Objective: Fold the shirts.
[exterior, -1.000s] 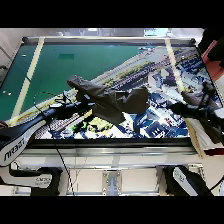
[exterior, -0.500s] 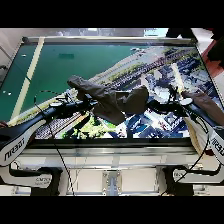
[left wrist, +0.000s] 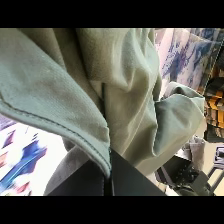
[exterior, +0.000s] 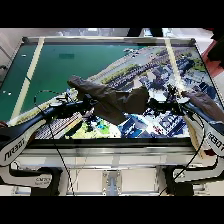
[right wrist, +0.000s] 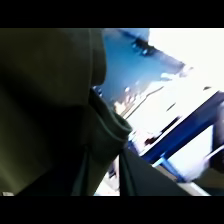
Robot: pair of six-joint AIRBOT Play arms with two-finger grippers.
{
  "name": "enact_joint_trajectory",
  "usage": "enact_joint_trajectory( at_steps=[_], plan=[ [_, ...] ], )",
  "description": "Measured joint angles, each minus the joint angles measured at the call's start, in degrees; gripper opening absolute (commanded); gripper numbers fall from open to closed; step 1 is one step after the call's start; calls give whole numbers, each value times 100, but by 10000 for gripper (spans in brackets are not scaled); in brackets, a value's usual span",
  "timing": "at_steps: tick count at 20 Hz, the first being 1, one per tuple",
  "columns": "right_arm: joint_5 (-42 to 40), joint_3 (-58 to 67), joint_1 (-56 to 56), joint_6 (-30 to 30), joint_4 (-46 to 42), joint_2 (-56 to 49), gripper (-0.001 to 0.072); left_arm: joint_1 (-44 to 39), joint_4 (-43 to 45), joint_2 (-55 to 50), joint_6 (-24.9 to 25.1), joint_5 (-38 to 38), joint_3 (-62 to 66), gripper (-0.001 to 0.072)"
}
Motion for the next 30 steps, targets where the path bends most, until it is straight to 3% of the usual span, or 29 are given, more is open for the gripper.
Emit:
enact_joint_trajectory(
  at_steps=[1,5,8,15,19,21,24,27,30],
  plan=[
    [-50,4,0,-2,26,-15,26,0,2,0,2,-2,0,14],
    [-98,129,-13,-278,114,66,23,105,-48,72,236,-136,98,13],
    [83,435,-39,-444,-127,638,23,549,-273,400,796,-752,415,13],
    [1034,1386,-1043,221,-1532,3685,20,2177,-1014,2597,1513,-2428,1445,12],
    [1285,2146,-1637,363,-1818,5294,19,2540,-798,4072,1585,-2356,2199,11],
    [1300,2522,-1801,415,-1952,5652,19,2605,-236,4594,1432,-2000,2610,11],
    [1567,2793,-1908,601,-2013,5615,21,2649,1228,4942,708,-1624,3025,11],
    [2243,2695,-1945,767,-1781,5012,21,2649,2656,4778,-101,-1731,3073,11],
    [2629,2085,-1788,756,-1388,4216,22,2468,3571,4212,-501,-1893,2747,11]
  ],
)
